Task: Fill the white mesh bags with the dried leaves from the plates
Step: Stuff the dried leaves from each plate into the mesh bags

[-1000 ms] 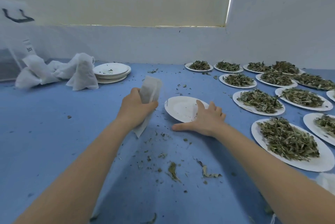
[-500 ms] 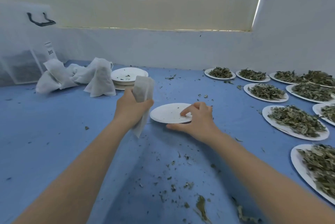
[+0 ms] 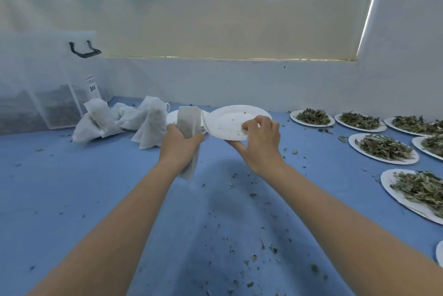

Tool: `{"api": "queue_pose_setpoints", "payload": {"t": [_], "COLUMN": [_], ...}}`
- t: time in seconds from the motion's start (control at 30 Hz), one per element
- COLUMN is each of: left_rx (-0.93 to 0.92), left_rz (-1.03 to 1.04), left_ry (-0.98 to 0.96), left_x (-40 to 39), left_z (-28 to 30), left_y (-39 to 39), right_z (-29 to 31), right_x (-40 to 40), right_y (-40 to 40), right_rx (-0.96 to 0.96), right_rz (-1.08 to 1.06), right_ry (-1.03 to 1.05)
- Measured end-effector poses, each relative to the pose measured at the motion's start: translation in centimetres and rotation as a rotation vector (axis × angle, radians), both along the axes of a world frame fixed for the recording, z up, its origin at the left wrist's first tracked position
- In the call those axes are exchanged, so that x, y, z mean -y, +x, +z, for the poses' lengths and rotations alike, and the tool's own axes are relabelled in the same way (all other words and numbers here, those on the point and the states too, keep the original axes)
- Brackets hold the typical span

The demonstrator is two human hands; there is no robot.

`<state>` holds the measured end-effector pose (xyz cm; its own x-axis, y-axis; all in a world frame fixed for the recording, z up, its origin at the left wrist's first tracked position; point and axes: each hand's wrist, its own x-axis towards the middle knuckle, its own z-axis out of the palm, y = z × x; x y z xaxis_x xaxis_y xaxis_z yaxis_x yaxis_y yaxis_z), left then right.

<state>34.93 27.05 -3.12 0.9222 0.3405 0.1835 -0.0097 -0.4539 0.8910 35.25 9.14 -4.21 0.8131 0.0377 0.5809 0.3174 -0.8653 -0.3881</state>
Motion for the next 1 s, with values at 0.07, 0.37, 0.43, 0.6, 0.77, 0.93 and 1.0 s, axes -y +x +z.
{"api": "queue_pose_setpoints", "payload": {"t": [0.07, 0.37, 0.43, 0.6, 0.77, 0.93, 1.0], "left_rx": [-0.015, -0.110, -0.119, -0.108, -0.125, -0.133, -0.076], "left_rz": [0.022, 0.216, 0.246, 0.317, 0.323, 0.338, 0.316], "left_ry": [-0.045, 0.008, 0.116, 0.290, 0.361, 0.457, 0.493], "left_x": [-0.7, -7.4, -9.0, -12.9, -13.4, -11.1, -9.4], "left_z": [-0.1, -1.4, -2.1, -3.8, -4.1, -1.9, -0.9], "left_y": [2.4, 13.4, 15.3, 18.2, 18.0, 14.1, 11.6], "right_z": [-0.1, -1.6, -2.3, -3.6, -3.1, -1.0, 0.2], "right_x": [-1.4, -10.7, -12.7, -15.4, -15.2, -13.8, -13.1], "right_y": [2.7, 14.9, 16.7, 19.4, 19.2, 15.2, 12.6], "right_rx": [-0.015, -0.056, -0.113, -0.255, -0.604, -0.565, -0.508], "right_rz": [0.002, 0.070, 0.077, 0.106, 0.148, 0.180, 0.185], "right_ry": [-0.037, -0.102, -0.093, -0.138, -0.228, -0.204, -0.189]}}
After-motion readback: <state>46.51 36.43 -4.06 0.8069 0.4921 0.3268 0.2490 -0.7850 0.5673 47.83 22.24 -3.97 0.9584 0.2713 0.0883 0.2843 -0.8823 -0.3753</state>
